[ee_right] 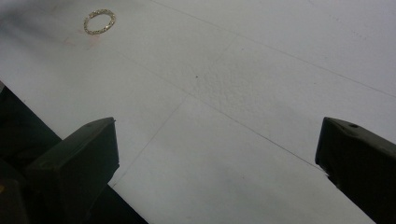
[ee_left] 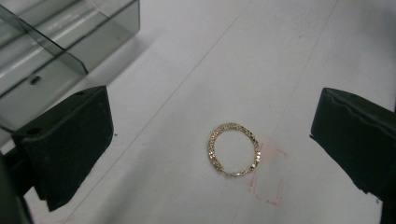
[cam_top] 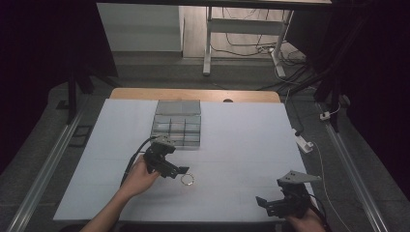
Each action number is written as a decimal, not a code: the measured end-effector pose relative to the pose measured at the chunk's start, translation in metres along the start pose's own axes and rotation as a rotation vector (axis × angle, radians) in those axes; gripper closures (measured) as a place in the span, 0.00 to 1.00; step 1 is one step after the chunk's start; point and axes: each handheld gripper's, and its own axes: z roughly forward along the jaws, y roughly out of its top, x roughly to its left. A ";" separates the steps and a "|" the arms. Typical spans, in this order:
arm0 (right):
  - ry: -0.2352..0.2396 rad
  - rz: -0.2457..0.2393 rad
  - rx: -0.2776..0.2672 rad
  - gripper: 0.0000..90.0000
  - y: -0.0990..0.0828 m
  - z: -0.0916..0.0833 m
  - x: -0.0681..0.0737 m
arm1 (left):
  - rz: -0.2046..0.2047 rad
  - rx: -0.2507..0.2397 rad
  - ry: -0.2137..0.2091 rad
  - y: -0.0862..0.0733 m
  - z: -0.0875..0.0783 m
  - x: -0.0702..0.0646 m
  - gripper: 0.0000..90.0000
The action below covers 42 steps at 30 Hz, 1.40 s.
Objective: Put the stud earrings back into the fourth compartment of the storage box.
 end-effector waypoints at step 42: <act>-0.001 -0.008 0.018 0.00 0.000 0.001 0.002 | 0.123 0.206 0.113 -0.009 0.038 -0.003 0.43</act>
